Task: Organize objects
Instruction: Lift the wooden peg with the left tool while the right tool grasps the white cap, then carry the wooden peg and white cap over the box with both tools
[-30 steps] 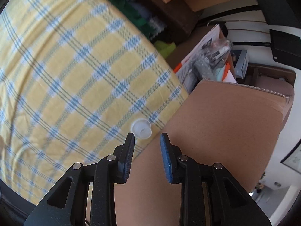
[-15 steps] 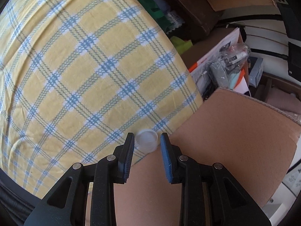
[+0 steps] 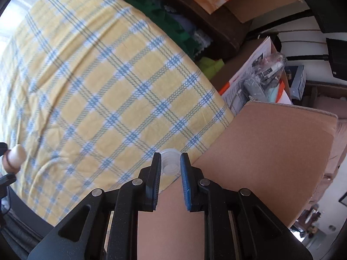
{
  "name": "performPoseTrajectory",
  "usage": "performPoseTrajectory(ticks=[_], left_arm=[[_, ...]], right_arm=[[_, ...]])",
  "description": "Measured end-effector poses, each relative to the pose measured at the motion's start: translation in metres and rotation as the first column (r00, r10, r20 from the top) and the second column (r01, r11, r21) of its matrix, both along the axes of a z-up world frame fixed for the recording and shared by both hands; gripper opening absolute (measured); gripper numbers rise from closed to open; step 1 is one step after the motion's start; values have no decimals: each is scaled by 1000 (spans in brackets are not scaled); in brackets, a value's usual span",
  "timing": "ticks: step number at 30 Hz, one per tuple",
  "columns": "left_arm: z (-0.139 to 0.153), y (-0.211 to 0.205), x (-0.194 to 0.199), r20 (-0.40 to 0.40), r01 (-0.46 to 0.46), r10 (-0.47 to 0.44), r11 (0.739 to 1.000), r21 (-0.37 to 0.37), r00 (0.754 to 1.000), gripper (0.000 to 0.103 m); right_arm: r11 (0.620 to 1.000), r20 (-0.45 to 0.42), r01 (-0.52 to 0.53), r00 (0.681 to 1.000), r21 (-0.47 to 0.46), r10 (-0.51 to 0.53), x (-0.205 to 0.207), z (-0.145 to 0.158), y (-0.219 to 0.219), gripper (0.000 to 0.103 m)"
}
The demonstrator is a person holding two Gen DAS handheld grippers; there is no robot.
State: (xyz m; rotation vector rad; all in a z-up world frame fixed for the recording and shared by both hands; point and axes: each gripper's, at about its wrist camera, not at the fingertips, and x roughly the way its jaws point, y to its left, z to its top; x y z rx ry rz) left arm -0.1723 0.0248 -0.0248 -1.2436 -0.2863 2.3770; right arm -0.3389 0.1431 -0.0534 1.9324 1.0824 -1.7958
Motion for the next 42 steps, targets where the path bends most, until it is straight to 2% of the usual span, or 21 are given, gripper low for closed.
performPoseTrajectory(ticks=[3, 10, 16, 23, 27, 32, 42], left_arm=[[13, 7, 4, -24, 15, -15, 1000, -10, 1000, 22], [51, 33, 16, -91, 53, -55, 998, -30, 994, 22], [79, 56, 25, -141, 79, -85, 996, -46, 986, 22], [103, 81, 30, -161, 106, -114, 993, -56, 980, 22], [114, 102, 34, -196, 125, -140, 989, -84, 970, 22], [116, 135, 31, -183, 163, -176, 983, -86, 967, 22], [99, 194, 14, -138, 223, -239, 967, -123, 961, 22]], right_arm=[[999, -20, -19, 1000, -42, 19, 15, 18, -4, 17], [981, -111, -40, 994, -190, 18, 56, 82, -1, 17], [958, -171, -37, 985, -286, -13, 89, 128, 19, 17], [935, -223, -22, 973, -354, -62, 119, 163, 54, 17], [922, -245, 4, 963, -386, -107, 133, 174, 80, 17], [906, -252, 55, 952, -419, -174, 141, 175, 115, 17], [867, -217, 139, 938, -478, -269, 134, 148, 165, 17]])
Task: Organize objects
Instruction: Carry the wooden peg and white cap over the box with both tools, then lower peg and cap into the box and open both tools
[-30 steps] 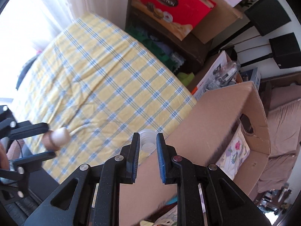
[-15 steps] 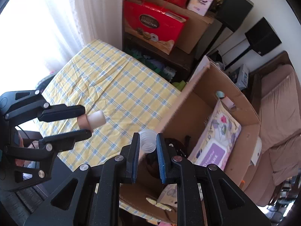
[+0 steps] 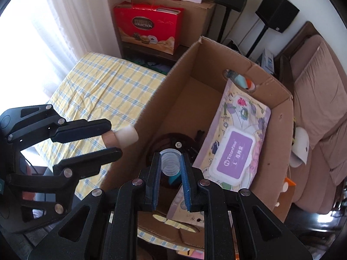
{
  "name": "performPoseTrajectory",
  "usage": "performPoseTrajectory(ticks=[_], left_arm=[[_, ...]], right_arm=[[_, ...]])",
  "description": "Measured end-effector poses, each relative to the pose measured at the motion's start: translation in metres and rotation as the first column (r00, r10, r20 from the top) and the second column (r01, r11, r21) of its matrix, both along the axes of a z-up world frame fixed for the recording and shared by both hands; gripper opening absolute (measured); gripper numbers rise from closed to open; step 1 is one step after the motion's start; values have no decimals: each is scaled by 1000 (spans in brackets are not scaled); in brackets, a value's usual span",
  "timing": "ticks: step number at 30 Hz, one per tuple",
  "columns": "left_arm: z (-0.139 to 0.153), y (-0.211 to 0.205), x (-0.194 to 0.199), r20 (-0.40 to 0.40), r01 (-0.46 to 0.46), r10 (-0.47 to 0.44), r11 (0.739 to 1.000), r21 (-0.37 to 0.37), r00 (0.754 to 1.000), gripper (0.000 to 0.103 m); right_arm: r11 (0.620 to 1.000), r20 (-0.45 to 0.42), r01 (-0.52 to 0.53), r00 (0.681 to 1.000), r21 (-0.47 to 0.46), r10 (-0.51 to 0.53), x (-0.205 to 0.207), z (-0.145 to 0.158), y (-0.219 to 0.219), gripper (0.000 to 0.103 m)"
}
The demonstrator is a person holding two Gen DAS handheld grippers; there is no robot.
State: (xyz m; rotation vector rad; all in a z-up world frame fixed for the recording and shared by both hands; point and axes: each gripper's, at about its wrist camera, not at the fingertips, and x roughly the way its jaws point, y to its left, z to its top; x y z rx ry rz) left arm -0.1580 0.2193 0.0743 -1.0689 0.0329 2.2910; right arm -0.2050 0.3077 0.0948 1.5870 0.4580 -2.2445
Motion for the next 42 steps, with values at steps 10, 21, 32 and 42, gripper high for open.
performPoseTrajectory(ticks=[10, 21, 32, 42], left_arm=[[-25, 37, -17, 26, 20, -18, 995, -94, 999, 22], [-28, 22, -20, 31, -19, 21, 998, -67, 999, 39], [4, -14, 3, -63, -84, 82, 996, -30, 995, 64], [18, -59, 16, -87, -174, 174, 985, 12, 981, 88]], right_arm=[[987, 58, 109, 993, -121, -103, -26, -43, 35, 17], [966, 41, 169, 986, -195, -164, -31, -59, 52, 24], [945, -92, 175, 974, -278, -208, 0, -27, 50, 47], [938, -243, 197, 932, -287, -270, 29, -3, 38, 74]])
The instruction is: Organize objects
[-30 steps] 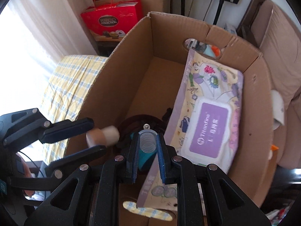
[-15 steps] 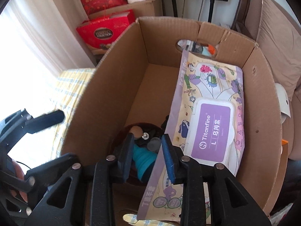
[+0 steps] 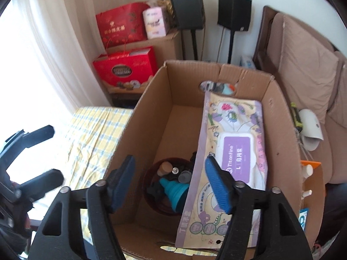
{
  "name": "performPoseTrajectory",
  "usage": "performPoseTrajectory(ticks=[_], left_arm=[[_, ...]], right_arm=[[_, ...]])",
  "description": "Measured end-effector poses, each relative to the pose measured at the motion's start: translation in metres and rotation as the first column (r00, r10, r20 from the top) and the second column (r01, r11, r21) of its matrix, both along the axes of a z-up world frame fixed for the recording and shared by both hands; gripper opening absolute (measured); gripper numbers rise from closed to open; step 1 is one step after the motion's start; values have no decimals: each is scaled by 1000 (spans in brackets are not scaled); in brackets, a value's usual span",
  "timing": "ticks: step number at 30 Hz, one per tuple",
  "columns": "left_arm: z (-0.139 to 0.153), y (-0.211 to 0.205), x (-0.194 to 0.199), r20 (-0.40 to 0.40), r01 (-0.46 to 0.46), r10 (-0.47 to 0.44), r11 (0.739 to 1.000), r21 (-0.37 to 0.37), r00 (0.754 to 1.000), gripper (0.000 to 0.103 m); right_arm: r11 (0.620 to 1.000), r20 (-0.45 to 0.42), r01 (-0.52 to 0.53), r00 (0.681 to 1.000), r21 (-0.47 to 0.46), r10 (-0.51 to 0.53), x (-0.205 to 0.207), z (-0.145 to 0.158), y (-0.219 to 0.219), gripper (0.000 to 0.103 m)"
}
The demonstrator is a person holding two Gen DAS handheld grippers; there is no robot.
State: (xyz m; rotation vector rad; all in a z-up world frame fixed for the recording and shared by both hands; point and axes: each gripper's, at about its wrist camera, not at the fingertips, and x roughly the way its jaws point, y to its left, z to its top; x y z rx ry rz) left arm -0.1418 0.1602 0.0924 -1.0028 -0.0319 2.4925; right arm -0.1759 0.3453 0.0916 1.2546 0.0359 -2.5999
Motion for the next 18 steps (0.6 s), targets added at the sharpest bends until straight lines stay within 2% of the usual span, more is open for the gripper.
performPoseTrajectory(ticks=[2, 6, 8, 12, 18], left_arm=[[1, -9, 2, -5, -26, 26, 1000, 4, 1000, 93], [1, -33, 7, 0, -93, 93, 995, 21, 996, 94], [0, -41, 10, 2, -118, 118, 993, 21, 993, 103], [-3, -57, 16, 2, -161, 161, 987, 22, 987, 103], [-8, -71, 32, -20, -188, 188, 982, -5, 982, 103]], right_arm=[[1000, -41, 13, 999, -8, -14, 9, 4, -3, 81], [1000, -93, 24, 995, 0, -24, 24, 8, -12, 87], [1000, -113, 28, 993, 4, -27, 32, 10, -18, 91], [999, -160, 44, 986, 1, -43, 46, 11, -27, 102], [998, -211, 49, 976, -43, -57, 70, 11, -36, 102]])
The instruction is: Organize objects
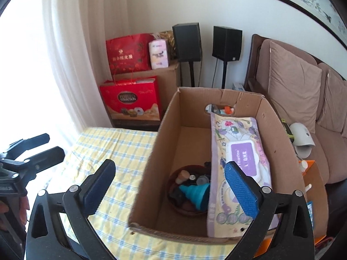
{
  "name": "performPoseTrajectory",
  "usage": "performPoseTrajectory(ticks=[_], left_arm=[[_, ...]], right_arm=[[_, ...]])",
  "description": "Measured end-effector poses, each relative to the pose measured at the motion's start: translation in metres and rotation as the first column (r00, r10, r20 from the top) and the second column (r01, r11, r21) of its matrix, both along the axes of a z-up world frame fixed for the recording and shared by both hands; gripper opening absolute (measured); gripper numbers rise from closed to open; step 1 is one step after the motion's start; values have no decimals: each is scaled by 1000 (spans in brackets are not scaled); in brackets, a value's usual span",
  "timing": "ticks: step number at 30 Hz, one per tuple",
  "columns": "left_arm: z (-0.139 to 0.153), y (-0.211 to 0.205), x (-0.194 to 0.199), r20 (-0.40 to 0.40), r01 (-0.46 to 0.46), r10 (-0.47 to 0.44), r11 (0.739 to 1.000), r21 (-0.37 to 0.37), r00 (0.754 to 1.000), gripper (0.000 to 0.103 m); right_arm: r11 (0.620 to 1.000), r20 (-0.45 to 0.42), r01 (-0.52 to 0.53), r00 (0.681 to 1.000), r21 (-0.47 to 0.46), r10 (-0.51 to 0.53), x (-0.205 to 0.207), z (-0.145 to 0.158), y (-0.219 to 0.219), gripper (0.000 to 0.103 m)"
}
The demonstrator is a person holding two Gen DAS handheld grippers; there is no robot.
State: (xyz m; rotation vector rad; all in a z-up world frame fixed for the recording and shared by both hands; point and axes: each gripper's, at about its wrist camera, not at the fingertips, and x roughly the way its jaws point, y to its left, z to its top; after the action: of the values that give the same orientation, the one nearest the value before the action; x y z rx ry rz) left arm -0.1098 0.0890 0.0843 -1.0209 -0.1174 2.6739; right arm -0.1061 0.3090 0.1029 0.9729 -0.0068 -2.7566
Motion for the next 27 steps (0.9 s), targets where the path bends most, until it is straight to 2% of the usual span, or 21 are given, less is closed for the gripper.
performPoseTrajectory(ticks=[3, 7, 13, 27], left_arm=[[-4, -3, 10, 3, -13, 13, 999, -37, 1000, 103], [-9, -12, 24, 13, -26, 27, 999, -21, 1000, 103], [-13, -16, 38, 21, -46, 48, 997, -67, 999, 103], [-9, -36, 81, 4, -105, 105, 994, 9, 994, 103]], right_arm=[[1000, -16, -10, 1000, -9, 10, 12, 1, -5, 102], [1000, -44, -3, 999, -7, 2, 30, 3, -12, 102], [999, -85, 37, 996, -2, -37, 52, 1, -17, 102], [997, -120, 72, 990, -3, -72, 100, 1, -21, 102]])
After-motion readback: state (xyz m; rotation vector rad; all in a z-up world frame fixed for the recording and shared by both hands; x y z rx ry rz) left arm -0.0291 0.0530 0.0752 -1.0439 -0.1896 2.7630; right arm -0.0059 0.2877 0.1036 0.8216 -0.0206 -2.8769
